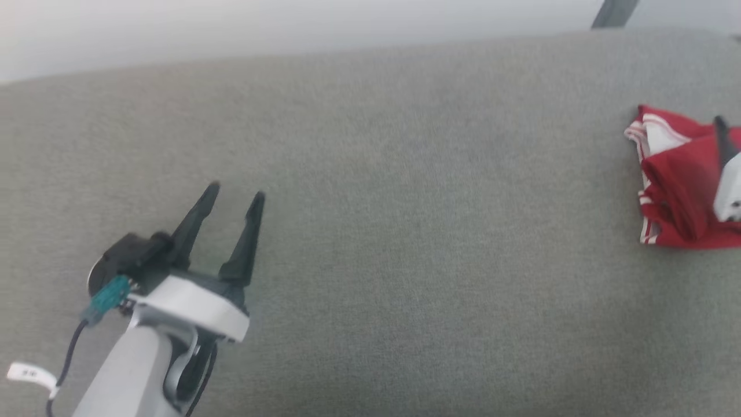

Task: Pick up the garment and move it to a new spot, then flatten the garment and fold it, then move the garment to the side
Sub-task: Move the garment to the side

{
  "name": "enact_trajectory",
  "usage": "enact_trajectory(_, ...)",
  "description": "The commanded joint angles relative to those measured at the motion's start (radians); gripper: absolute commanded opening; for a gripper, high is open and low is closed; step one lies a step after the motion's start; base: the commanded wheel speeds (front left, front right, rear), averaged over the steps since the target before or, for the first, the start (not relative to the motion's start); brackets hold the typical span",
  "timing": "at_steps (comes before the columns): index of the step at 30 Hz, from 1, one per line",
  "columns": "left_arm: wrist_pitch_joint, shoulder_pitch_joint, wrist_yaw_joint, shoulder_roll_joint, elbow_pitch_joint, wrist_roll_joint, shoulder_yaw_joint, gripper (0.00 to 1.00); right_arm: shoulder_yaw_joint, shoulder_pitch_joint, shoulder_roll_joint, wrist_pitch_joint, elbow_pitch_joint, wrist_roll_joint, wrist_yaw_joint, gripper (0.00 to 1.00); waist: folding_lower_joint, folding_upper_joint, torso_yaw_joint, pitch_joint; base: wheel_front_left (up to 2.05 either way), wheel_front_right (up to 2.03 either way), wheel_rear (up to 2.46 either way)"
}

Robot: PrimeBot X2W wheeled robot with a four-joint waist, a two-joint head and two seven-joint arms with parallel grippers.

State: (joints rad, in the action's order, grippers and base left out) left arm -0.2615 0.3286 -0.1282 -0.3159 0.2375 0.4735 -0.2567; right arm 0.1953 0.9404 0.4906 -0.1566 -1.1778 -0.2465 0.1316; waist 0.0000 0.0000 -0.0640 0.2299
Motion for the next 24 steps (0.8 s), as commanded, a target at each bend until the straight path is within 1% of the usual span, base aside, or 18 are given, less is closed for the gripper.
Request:
enact_trajectory(1, -0.005, -0.028, -0.003, -0.005, 0.003, -0.012, 0.015, 1.0, 0.006, -0.026, -0.013, -0.024, 0.005, -0.013, -0.002, 1.0, 0.0, 0.0, 0.023, -0.058, 0.0, 0.0, 0.0)
enact_trajectory(5, -0.005, -0.095, -0.002, -0.006, 0.0, -0.025, 0.056, 1.0, 0.021, -0.094, -0.047, -0.073, 0.032, -0.028, -0.002, 1.0, 0.0, 0.0, 0.039, -0.121, 0.0, 0.0, 0.0)
enact_trajectory(9, -0.005, -0.156, -0.002, -0.007, 0.007, -0.03, 0.1, 1.0, 0.009, -0.167, -0.079, -0.1, 0.076, -0.045, -0.002, 1.0, 0.0, 0.0, 0.052, -0.173, 0.0, 0.0, 0.0)
enact_trajectory(13, -0.005, -0.203, -0.002, -0.006, 0.021, -0.025, 0.132, 1.0, -0.015, -0.251, -0.099, -0.109, 0.146, -0.03, -0.002, 1.0, 0.0, 0.0, 0.064, -0.214, 0.0, 0.0, 0.0)
enact_trajectory(15, -0.005, -0.221, -0.002, -0.009, 0.02, -0.031, 0.148, 1.0, -0.042, -0.297, -0.116, -0.109, 0.214, -0.025, -0.002, 1.0, 0.0, 0.0, 0.07, -0.228, 0.0, 0.0, 0.0)
enact_trajectory(20, -0.005, -0.261, -0.002, -0.006, 0.027, -0.049, 0.182, 1.0, -0.135, -0.444, -0.155, -0.109, 0.399, 0.032, -0.002, 1.0, 0.0, 0.0, 0.086, -0.247, 0.0, 0.0, 0.0)
enact_trajectory(24, -0.005, -0.294, -0.002, 0.006, 0.021, -0.069, 0.226, 1.0, -0.206, -0.56, -0.211, -0.109, 0.53, 0.084, -0.002, 1.0, 0.0, 0.0, 0.094, -0.256, 0.0, 0.0, 0.0)
